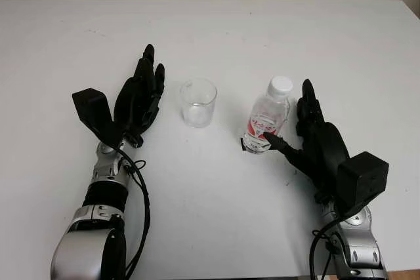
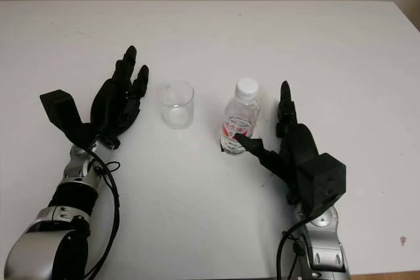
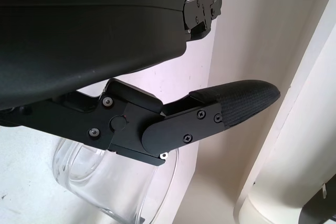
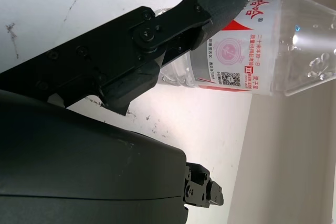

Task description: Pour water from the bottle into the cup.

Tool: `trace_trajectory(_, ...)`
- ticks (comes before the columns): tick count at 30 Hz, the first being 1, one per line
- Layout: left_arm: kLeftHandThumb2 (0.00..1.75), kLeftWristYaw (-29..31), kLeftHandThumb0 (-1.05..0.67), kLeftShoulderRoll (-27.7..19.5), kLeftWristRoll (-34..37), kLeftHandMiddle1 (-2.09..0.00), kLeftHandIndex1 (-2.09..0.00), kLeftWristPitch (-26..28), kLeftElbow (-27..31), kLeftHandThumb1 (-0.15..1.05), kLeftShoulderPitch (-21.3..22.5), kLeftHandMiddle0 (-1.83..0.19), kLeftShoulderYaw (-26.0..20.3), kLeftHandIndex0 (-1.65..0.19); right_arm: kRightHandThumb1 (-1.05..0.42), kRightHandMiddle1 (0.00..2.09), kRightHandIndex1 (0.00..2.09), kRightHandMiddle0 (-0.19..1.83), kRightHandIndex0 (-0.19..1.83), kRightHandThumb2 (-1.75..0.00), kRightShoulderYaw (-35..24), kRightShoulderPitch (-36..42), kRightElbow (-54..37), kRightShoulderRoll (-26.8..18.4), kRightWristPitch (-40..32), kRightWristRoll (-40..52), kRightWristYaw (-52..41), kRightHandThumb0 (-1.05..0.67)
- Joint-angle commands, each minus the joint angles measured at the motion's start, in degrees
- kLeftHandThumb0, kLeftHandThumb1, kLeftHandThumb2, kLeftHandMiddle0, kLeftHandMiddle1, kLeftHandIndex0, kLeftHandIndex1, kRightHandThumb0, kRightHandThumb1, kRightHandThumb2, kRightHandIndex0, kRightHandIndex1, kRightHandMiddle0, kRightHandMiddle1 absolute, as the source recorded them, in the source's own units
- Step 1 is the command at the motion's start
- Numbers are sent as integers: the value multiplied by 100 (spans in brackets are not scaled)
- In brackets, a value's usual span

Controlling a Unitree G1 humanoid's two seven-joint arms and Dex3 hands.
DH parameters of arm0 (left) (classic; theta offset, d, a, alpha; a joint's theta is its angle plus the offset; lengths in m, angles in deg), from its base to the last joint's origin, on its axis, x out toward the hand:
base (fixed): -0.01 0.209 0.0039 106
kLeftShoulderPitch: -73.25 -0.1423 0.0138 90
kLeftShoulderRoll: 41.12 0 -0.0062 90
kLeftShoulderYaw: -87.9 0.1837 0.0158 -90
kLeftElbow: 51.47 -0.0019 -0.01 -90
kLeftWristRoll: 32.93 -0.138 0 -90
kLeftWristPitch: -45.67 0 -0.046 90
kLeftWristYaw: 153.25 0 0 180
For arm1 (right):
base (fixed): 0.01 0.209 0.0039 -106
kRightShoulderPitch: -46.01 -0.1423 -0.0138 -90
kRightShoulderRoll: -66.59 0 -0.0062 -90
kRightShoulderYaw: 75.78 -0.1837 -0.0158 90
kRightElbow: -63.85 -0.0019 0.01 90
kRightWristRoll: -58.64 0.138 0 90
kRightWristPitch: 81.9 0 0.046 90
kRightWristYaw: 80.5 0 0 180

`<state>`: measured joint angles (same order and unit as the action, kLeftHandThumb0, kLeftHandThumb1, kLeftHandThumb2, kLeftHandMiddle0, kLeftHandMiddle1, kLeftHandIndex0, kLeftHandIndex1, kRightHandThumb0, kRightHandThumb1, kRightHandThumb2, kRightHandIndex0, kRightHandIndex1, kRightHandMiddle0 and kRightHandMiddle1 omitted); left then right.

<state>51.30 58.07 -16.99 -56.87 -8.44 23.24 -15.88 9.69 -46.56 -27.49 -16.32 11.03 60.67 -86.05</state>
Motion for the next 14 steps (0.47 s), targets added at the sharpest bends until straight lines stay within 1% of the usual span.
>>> trace_trajectory(1,75,-6,-83,-21,-23,0,0,-7,-93,105,-57,19,16,19,-88,0,0,-19,-19,-5,-16,98,103,83,97,75,-16,-94)
trace_trajectory(4,74,15,-84,-18,4,0,0,5,-115,105,-47,19,-6,19,-87,0,0,-19,-19,-5,10,44,206,111,218,135,-90,-97)
trace_trajectory(9,74,-15,-84,-10,-31,0,0,-13,-110,105,-49,19,10,19,-88,0,0,-19,-19,-6,135,96,163,73,222,127,-276,-98)
trace_trajectory(14,74,-29,-84,7,-35,0,0,14,-74,105,-62,19,18,19,-89,0,0,-19,-19,-6,278,193,-42,29,172,-52,-334,-101)
